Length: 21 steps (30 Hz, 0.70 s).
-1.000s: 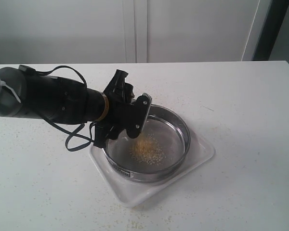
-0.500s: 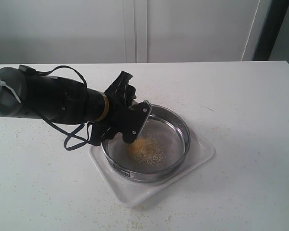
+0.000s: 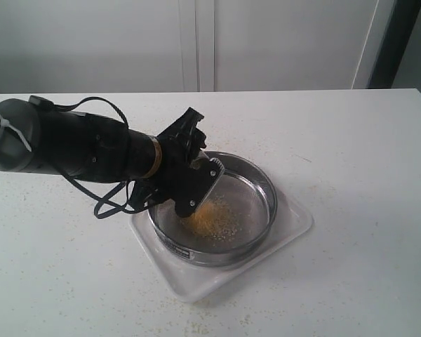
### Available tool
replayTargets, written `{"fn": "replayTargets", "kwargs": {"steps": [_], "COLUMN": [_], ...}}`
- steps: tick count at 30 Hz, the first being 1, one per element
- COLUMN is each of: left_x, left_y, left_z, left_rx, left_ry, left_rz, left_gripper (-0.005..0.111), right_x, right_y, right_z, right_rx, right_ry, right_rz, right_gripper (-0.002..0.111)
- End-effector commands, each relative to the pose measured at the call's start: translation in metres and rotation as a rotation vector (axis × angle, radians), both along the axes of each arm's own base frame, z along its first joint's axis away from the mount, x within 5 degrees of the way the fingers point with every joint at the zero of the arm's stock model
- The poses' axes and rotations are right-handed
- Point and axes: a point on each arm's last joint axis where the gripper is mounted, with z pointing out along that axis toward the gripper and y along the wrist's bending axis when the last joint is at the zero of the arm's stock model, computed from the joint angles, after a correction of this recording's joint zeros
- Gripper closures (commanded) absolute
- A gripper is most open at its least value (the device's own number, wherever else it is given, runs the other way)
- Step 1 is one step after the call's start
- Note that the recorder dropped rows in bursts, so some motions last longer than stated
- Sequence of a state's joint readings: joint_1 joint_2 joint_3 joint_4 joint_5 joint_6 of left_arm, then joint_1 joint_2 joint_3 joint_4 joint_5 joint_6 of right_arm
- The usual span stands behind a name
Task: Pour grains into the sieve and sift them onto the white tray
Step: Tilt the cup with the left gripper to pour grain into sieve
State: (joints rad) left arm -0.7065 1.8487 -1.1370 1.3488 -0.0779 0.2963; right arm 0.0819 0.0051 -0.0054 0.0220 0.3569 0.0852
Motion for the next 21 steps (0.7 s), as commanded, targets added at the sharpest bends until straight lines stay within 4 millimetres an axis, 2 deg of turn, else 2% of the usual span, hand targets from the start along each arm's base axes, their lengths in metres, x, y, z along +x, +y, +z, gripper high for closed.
{"fn": "replayTargets", "kwargs": {"steps": [1,21], "left_x": [-0.0005,-0.0003], "left_y": [-0.0028,-0.0031], "left_z": [0.0064,0.0069], "left_rx": [0.021,0.149], "left_ry": [-0.038,-0.123], "left_rz": [-0.045,-0.167], "left_gripper": [0.107,0.107], "right_x": [0.0002,0.0002], "right_y": [-0.0002,-0.0002], "right_z": [-0.0003,-0.0003], "right_rx": [0.001,0.001], "right_ry": [-0.014,-0.014], "right_rz": [-0.003,-0.003], "right_gripper": [0.108,0.108]}}
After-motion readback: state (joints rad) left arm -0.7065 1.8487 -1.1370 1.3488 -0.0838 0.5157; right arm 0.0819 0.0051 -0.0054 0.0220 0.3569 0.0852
